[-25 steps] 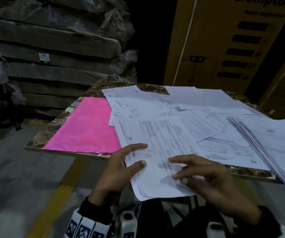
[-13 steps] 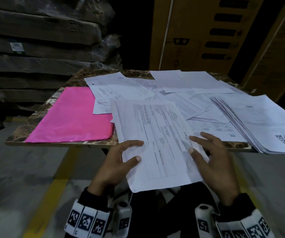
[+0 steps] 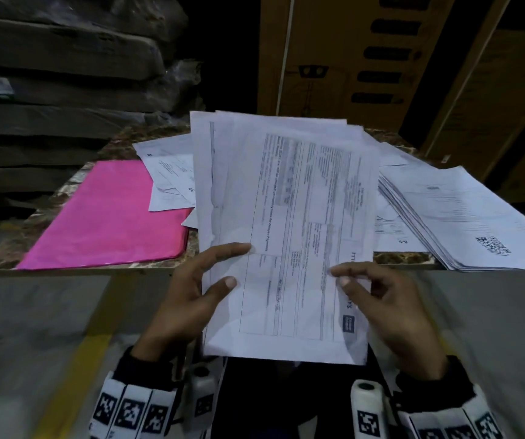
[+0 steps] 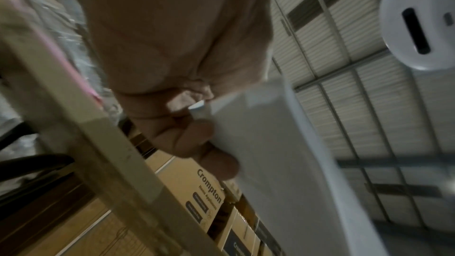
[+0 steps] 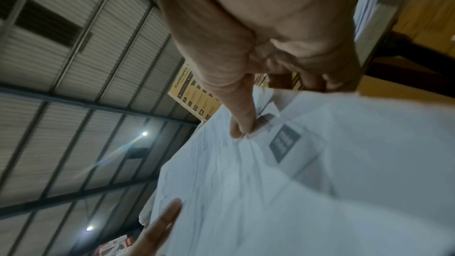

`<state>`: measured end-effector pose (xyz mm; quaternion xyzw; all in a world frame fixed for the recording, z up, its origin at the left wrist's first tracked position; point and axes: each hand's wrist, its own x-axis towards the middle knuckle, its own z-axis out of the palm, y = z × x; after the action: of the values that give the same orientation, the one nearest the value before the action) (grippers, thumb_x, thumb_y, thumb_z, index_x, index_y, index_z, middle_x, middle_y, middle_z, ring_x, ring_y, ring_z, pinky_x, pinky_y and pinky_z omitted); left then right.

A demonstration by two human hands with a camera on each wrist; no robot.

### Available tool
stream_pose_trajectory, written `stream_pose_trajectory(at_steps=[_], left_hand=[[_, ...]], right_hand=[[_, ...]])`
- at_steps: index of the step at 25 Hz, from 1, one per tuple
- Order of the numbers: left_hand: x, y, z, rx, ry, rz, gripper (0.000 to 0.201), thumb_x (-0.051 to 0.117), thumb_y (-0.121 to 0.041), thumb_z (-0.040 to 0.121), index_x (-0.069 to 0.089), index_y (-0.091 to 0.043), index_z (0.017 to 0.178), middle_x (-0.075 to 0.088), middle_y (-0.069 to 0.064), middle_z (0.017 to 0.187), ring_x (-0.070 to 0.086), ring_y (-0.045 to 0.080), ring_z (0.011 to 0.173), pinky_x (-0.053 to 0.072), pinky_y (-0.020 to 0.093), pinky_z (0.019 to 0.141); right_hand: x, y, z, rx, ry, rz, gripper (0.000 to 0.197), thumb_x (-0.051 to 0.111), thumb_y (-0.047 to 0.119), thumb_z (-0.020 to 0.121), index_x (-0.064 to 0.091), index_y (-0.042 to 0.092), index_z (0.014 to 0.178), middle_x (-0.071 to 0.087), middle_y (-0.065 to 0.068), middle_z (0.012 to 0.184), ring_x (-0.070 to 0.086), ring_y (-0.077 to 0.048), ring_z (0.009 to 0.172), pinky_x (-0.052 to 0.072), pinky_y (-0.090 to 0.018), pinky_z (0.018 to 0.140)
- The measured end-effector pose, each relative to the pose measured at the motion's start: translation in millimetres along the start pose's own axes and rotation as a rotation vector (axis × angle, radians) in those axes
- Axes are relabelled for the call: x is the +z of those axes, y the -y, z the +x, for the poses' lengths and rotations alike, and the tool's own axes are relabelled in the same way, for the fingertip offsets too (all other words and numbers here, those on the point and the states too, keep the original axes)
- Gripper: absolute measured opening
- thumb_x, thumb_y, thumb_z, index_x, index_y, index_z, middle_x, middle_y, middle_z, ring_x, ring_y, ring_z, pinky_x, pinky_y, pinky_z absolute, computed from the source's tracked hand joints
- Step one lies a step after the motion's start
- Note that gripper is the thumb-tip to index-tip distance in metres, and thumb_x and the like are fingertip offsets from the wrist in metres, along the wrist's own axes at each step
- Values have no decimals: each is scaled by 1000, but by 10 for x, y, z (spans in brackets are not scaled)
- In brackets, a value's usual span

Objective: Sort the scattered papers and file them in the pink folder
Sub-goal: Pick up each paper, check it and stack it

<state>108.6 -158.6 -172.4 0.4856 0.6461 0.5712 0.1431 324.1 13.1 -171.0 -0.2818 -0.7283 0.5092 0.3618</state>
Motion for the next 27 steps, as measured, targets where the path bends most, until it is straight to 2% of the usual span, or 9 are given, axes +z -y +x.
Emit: stream_pose_trajectory(at_steps=[5,8,10,13,16,19,22,25,27], left_hand=[[92,-246,359,137,-177,86,68,58,8,93,44,-37,142,43,-37,142,36,-13,136,28,2,106],[136,-448,645,286,-276,103,82,56,13,91,27,-38,150,28,-40,150,26,-4,145,25,18,118],[186,-409,749,377,-331,109,93,60,14,89,16,-33,155,18,-29,159,19,9,151,22,33,124],[333,-259,766,270,-329,-7,107,66,1,91,0,-57,151,7,-12,167,18,28,153,27,62,117],[462,-268,779,285,-383,28,109,65,2,91,-1,-65,146,1,-36,159,16,24,153,28,62,117],[453,-334,902,385,-414,48,104,66,3,90,6,-58,149,7,-40,156,22,30,151,34,64,112],[454,-256,871,345,-400,38,98,67,3,89,11,-49,150,12,-42,154,25,15,150,41,51,113],[567,-94,739,219,-372,34,97,65,9,88,18,-46,151,18,-54,143,25,-22,135,35,0,100],[672,-14,821,204,-366,46,88,64,11,89,26,-38,152,20,-56,140,23,-28,132,27,-8,94]], right_hand=[[30,357,280,-186,-91,43,32,65,-5,90,79,24,88,75,8,95,67,-6,102,50,-39,101],[48,546,448,-399,-160,-23,38,62,-10,89,75,25,91,67,1,108,59,5,108,52,-20,94],[61,458,502,-456,-232,-71,37,63,-11,88,74,24,92,64,-7,116,58,-8,119,49,-11,91],[115,97,547,-323,-228,-27,51,62,-11,89,77,37,87,67,-14,113,62,-30,112,49,-10,83],[140,5,605,-301,-220,-25,53,60,-12,90,76,38,91,68,-13,110,64,-24,108,49,-12,84],[64,99,718,-398,-255,-44,49,58,-13,91,76,32,97,70,-11,109,65,-20,108,52,-17,85],[70,47,674,-390,-195,-48,45,56,-9,95,73,31,106,68,-6,117,60,-19,116,52,-15,87],[152,-135,594,-301,-133,4,54,54,-10,95,71,41,103,64,7,117,55,-9,123,50,-12,90],[100,-181,697,-294,-145,-11,54,55,-9,95,70,42,104,63,17,115,53,-2,124,50,-15,95]])
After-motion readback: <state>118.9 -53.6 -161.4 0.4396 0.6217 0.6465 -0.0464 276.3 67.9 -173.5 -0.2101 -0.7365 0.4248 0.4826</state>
